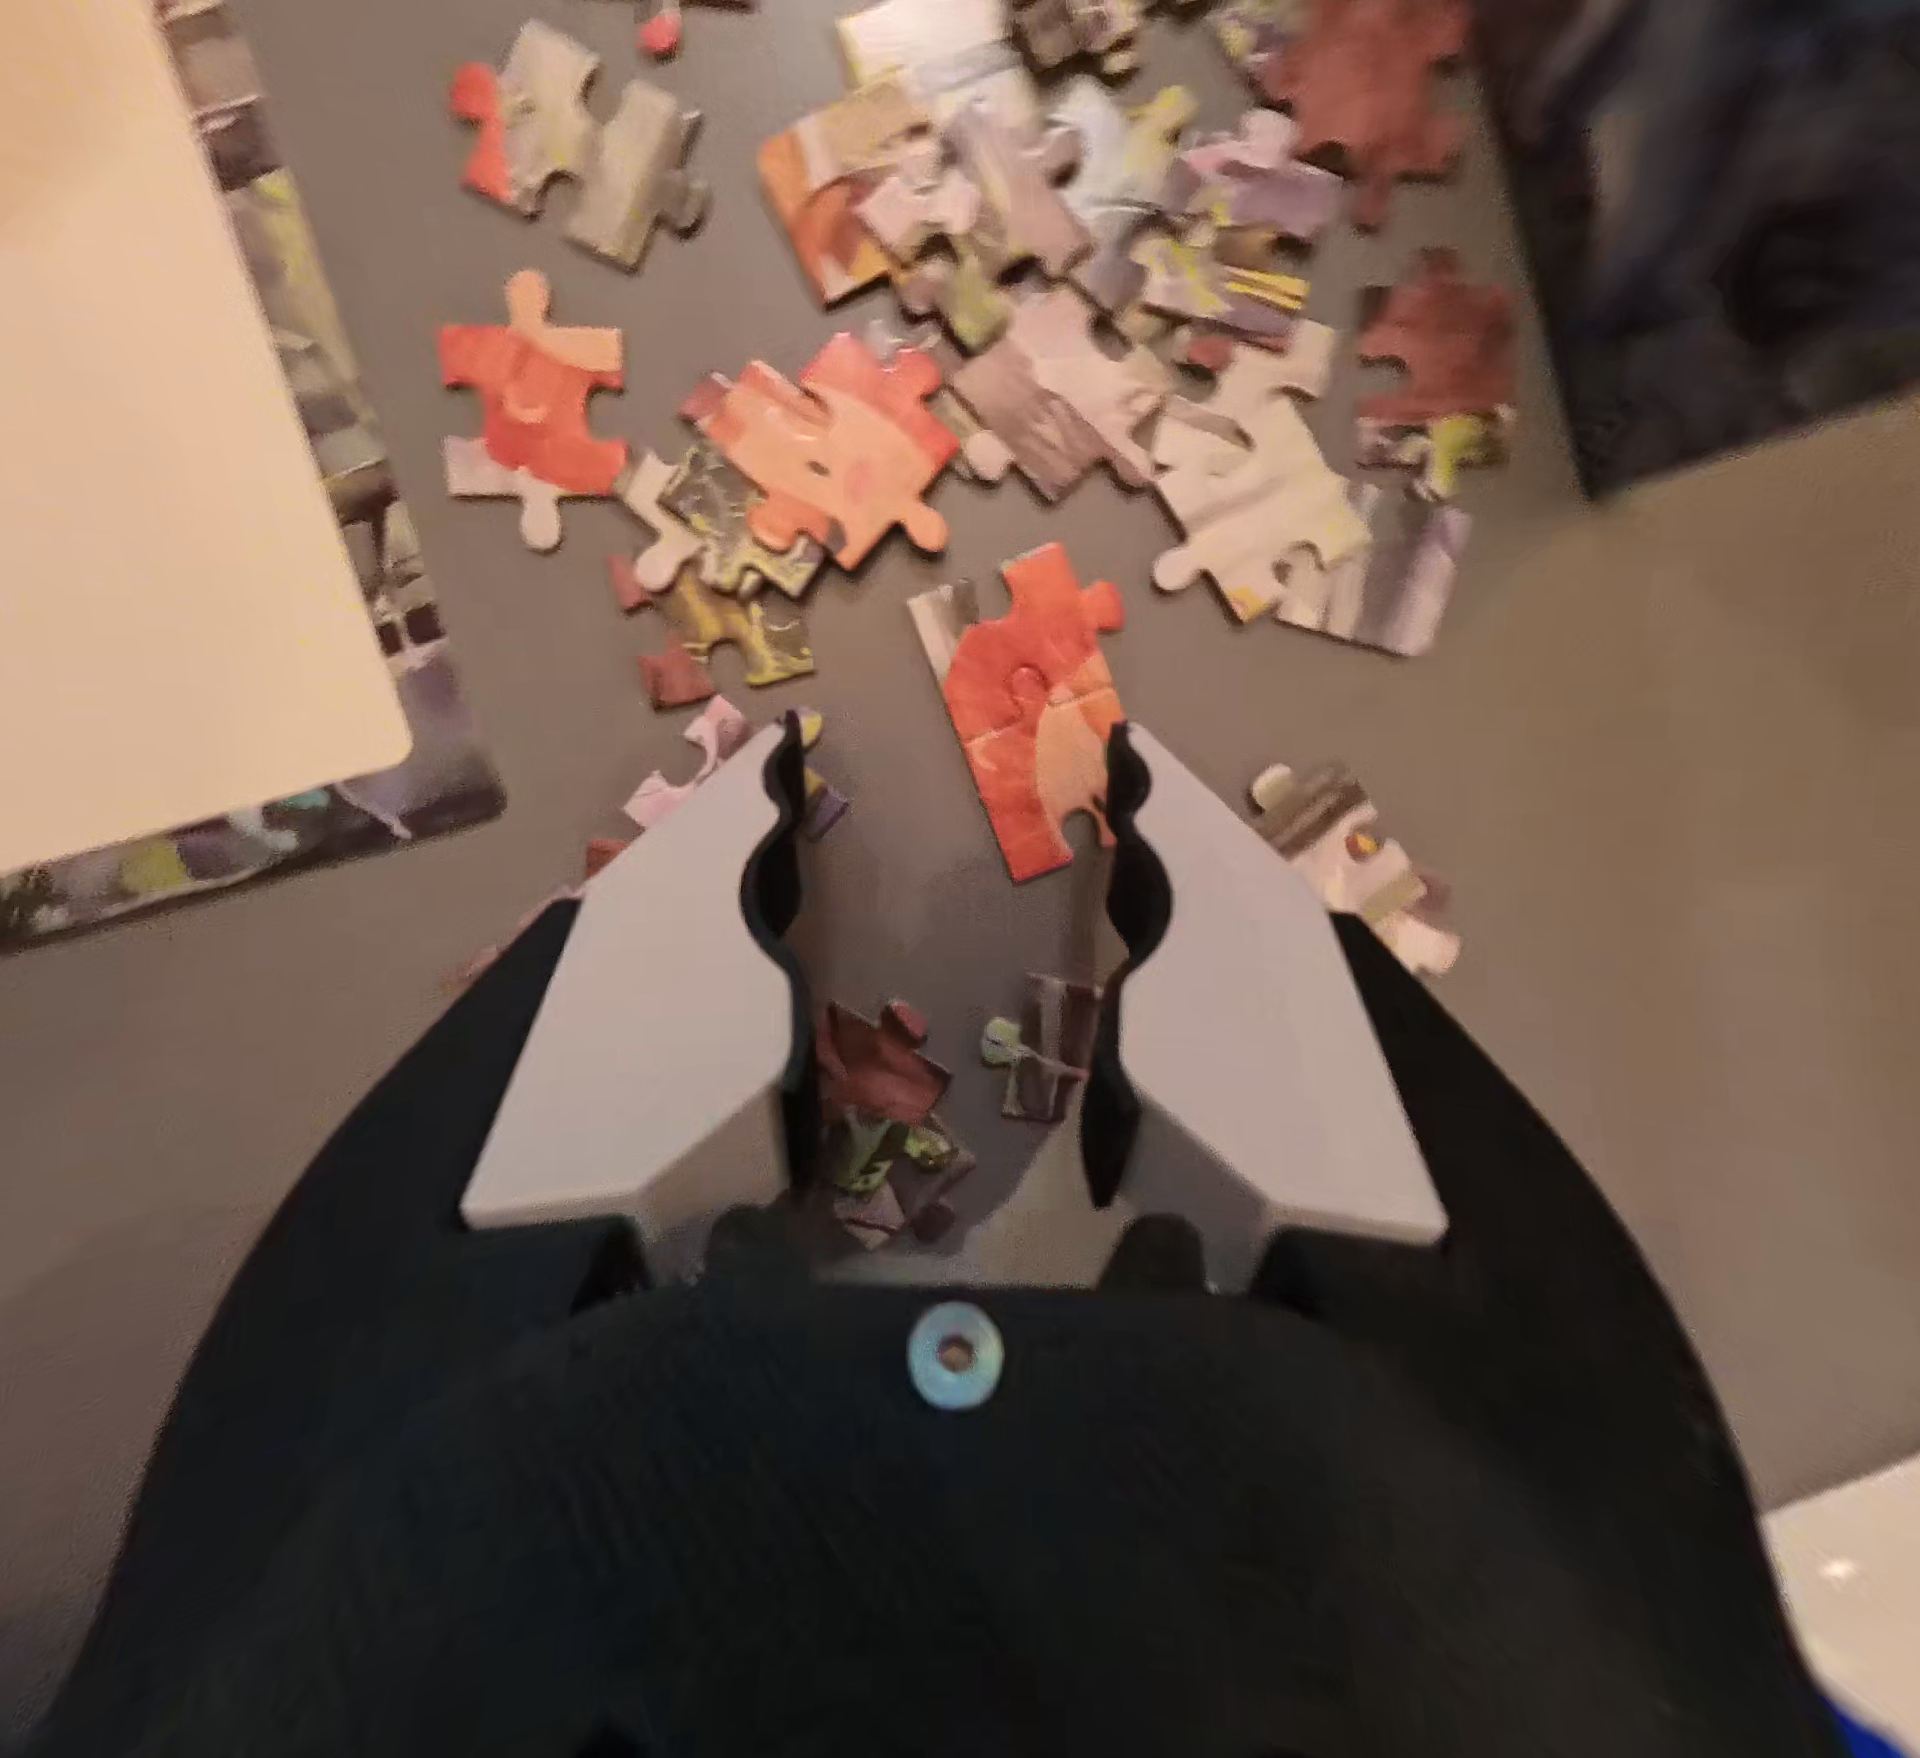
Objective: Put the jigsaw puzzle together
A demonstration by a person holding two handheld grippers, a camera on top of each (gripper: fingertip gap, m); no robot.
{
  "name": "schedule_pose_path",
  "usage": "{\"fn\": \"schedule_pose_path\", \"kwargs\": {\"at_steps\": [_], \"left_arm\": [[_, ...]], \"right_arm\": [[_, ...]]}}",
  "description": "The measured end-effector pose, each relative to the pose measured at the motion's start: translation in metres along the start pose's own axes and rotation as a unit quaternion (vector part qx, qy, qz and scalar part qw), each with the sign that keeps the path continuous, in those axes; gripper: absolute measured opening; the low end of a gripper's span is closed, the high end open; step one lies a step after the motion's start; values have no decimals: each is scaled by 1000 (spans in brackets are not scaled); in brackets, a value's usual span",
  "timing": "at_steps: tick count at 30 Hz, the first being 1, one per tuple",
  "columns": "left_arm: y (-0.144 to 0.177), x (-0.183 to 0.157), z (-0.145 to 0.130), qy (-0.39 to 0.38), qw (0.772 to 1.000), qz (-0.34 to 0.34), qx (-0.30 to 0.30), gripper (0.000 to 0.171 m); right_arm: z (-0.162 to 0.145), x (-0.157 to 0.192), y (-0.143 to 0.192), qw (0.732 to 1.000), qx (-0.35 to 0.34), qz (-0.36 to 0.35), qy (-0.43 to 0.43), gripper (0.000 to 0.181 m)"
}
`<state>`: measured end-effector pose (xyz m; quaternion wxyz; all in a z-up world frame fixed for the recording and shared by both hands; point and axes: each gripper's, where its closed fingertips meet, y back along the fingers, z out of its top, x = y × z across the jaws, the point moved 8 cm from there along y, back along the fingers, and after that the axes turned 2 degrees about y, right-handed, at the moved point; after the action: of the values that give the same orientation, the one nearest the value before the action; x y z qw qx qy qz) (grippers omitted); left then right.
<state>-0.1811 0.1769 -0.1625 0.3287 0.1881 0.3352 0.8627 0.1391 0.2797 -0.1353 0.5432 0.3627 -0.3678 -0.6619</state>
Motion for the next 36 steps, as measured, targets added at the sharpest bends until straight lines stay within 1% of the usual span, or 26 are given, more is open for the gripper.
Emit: {"fn": "schedule_pose_path", "kwargs": {"at_steps": [1, 4, 7, 12, 14, 15, 17, 25, 29, 33, 36], "left_arm": [[0, 0, 0, -1, 1000, 0, 0, 2], [0, -1, 0, -4, 1000, 2, 0, 2], [0, -1, 0, -3, 1000, 1, 0, 2], [0, -1, 0, -3, 1000, -2, 0, 1], [0, -1, 0, -3, 1000, -2, 0, 1], [0, -1, 0, -2, 1000, -2, 0, 1], [0, -1, 0, -2, 1000, -3, 0, 1], [0, -1, 0, -3, 1000, -1, 0, 1], [0, 0, 0, 0, 1000, -3, 0, 2], [0, -1, 0, -2, 1000, -3, 0, 1], [0, -1, 0, -5, 1000, 0, 0, 1]], "right_arm": [[4, -1, -2, 999, 19, 20, 21, 55], [11, -12, -10, 992, 90, 40, 84, 51], [18, -17, -18, 982, 131, 76, 117, 47], [22, -21, -20, 968, 161, 96, 169, 41], [22, -22, -20, 966, 161, 99, 178, 39], [22, -23, -20, 965, 165, 99, 180, 32], [22, -23, -20, 964, 169, 98, 180, 31], [15, -22, -15, 975, 142, 72, 157, 31], [20, -16, 2, 980, 119, 62, 146, 31], [44, 10, 28, 989, 59, 66, 122, 31], [69, 50, 37, 993, 17, 74, 94, 30]]}}
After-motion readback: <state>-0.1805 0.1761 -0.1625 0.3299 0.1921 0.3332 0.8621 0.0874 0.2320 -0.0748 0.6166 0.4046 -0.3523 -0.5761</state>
